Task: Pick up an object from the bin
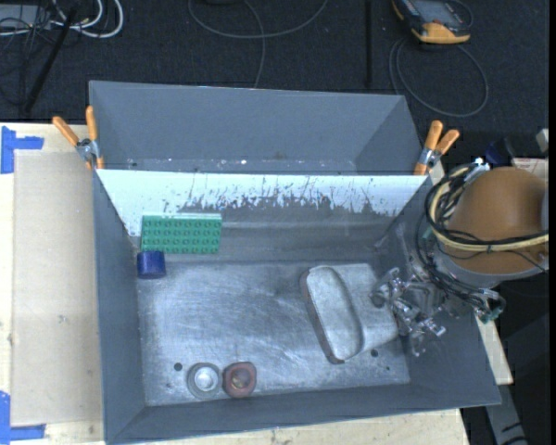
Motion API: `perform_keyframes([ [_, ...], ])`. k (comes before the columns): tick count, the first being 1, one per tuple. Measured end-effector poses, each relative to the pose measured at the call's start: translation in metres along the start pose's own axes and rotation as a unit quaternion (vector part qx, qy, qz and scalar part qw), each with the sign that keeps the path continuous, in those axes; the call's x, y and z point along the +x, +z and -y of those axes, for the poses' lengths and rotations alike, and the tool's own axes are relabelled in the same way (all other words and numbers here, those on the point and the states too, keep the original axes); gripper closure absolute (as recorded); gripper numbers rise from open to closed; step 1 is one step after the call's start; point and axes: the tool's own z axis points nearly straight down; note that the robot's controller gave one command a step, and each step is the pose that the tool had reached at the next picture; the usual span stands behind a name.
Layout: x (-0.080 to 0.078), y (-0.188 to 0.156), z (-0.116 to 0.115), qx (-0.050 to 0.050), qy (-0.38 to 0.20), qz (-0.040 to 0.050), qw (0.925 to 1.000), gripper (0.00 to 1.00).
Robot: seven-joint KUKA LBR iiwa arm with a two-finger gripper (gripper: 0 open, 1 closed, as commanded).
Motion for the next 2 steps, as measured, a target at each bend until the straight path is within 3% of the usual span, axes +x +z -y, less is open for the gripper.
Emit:
perform_keyframes([
  [1, 0.029, 0.001, -0.008, 0.006, -0.010, 0.0056, 0.9999, 0.00],
  [2, 0.002, 0.006, 0.003, 0.007, -0.106, 0.0071, 0.9944, 0.00],
])
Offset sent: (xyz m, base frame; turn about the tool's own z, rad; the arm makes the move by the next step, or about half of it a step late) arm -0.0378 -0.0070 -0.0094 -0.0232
